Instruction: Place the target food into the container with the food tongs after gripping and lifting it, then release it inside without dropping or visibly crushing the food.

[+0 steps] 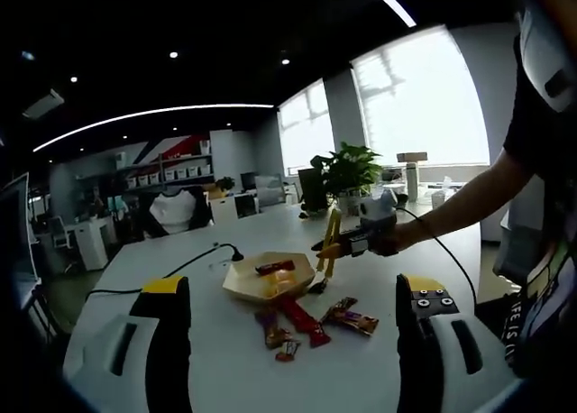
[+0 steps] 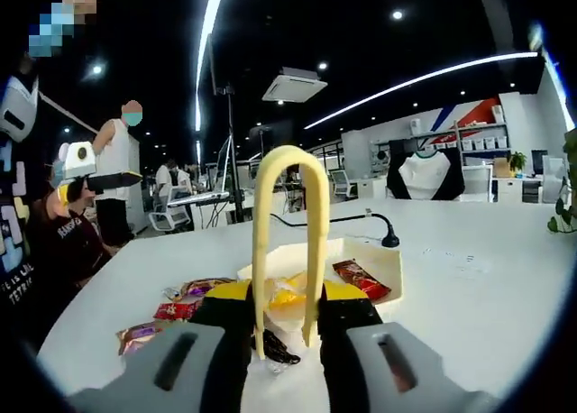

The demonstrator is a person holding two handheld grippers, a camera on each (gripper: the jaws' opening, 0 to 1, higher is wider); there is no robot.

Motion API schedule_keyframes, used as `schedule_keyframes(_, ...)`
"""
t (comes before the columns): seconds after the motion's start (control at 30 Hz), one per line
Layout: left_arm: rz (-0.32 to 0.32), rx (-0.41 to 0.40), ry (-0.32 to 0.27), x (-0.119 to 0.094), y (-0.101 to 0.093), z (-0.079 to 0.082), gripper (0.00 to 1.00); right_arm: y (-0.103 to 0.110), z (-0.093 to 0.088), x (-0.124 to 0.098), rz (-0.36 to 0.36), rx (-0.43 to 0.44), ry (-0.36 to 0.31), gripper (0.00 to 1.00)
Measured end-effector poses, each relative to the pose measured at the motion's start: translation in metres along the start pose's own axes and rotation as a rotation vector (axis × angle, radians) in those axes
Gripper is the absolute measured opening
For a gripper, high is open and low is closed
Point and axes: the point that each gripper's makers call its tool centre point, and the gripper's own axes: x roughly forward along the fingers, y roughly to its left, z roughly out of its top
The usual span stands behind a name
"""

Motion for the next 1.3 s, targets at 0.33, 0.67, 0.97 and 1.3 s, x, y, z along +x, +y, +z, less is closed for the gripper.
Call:
schedule_keyframes(0.33, 0.002, -0.003, 0.002, -0.002, 0.001, 0.001, 1.00, 0.001, -0.014, 0.003, 0.001, 0.058, 0.033, 0.22)
schedule_keyframes(0.67, 0.012, -0.006, -0.003, -0.004, 0.004, 0.003, 0.99, 0.020, -0.017, -0.001, 0.022, 0.037, 0.085, 0.15)
schedule_keyframes(0.97, 0.008, -0.010, -0.001, -0.002, 0.002, 0.003, 0.99, 0.036, -0.021, -0.002, 0.048, 0.140, 0.163, 0.13)
schedule_keyframes(1.3, 0.010, -0.009, 0.001, -0.004, 0.002, 0.003, 0.99, 0.035, -0.013, -0.008, 0.031, 0.126, 0.157, 0.13)
